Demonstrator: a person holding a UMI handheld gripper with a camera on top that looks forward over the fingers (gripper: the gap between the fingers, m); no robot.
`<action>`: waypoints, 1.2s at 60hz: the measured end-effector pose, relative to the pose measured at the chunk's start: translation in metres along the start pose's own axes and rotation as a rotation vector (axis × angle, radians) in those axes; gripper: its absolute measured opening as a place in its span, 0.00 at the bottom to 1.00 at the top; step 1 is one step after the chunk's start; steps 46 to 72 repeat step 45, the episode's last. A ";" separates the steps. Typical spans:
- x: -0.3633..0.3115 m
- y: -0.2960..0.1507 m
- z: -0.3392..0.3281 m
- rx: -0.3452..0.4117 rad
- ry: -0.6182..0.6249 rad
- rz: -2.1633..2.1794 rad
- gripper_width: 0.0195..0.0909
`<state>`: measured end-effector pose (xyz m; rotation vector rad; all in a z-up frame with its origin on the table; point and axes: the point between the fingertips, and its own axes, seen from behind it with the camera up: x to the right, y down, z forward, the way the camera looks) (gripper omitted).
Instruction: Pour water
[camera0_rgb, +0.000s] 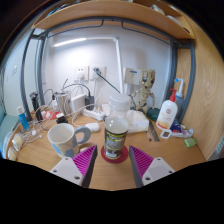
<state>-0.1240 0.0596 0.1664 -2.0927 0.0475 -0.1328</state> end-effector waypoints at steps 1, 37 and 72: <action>0.001 0.001 -0.008 -0.009 0.001 0.002 0.60; -0.009 -0.047 -0.195 0.008 0.025 0.116 0.59; -0.009 -0.049 -0.208 0.012 0.024 0.107 0.60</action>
